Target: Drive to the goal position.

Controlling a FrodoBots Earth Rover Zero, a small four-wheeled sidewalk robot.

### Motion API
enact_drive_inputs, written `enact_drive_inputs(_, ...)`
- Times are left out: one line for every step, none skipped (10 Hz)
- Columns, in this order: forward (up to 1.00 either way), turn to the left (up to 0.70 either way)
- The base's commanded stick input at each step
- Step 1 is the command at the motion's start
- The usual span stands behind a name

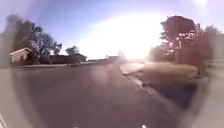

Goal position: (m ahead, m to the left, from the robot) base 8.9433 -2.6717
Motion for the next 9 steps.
enact_drive_inputs(1.00, 0.03)
enact_drive_inputs(1.00, 0.03)
enact_drive_inputs(1.00, 0.03)
enact_drive_inputs(1.00, 0.03)
enact_drive_inputs(1.00, 0.03)
enact_drive_inputs(1.00, 0.03)
enact_drive_inputs(1.00, 0.03)
enact_drive_inputs(1.00, 0.03)
enact_drive_inputs(1.00, 0.03)
